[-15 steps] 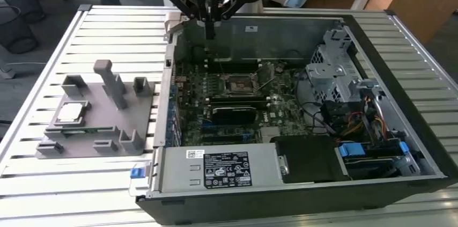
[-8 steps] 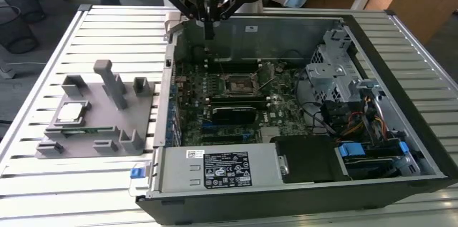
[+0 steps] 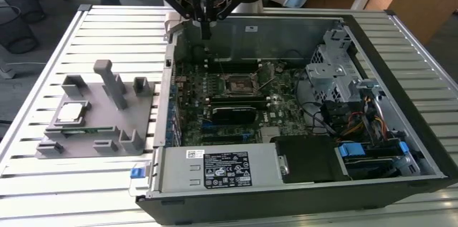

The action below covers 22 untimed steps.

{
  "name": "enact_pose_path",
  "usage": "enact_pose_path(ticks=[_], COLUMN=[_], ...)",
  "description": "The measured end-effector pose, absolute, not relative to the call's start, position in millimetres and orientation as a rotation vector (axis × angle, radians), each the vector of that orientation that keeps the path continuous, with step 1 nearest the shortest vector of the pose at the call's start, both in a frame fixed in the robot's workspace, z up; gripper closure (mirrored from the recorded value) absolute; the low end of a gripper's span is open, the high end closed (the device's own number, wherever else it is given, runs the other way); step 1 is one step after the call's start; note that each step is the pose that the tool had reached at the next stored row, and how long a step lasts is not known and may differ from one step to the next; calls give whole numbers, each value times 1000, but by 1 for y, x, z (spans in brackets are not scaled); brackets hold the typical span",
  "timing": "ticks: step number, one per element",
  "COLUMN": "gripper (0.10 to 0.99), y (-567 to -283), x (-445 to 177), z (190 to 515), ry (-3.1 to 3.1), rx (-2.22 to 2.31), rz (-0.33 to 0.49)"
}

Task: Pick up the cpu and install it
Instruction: 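Reach for the cpu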

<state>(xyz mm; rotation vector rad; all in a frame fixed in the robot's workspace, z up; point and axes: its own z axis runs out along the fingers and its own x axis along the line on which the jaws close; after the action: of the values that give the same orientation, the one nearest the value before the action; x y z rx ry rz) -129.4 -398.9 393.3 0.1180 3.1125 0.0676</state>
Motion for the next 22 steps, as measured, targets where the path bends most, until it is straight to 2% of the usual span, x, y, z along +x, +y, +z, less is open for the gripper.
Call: enact_pose_path(ticks=[22], gripper=[980], y=[-399], x=[-142], z=[393], ry=[3112], rx=[118], rz=[68])
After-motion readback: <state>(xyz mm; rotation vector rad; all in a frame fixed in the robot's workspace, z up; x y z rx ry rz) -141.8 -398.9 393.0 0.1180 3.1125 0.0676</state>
